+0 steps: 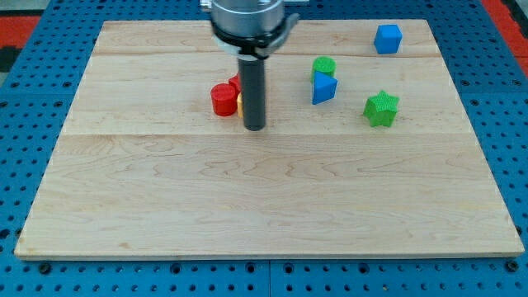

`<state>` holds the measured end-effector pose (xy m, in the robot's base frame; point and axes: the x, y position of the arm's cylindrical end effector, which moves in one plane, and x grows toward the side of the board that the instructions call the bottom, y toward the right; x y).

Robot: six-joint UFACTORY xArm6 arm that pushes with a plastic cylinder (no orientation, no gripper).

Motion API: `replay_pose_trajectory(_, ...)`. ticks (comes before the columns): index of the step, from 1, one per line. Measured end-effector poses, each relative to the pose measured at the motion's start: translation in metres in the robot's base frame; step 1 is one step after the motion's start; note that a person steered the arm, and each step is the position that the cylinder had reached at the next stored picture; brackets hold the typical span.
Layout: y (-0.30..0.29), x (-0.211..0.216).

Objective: Move the green star slight towards right

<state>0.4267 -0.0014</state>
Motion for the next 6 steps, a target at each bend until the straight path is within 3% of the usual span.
replay_pose_trajectory(1, 0.051, 0.0)
replay_pose_trajectory(3, 0.091, -0.063)
replay_pose_trajectory(4, 0.136, -0.055)
replay_pose_trajectory(5, 0.221, -0.066)
replay_pose_trajectory(6, 0.241, -0.054)
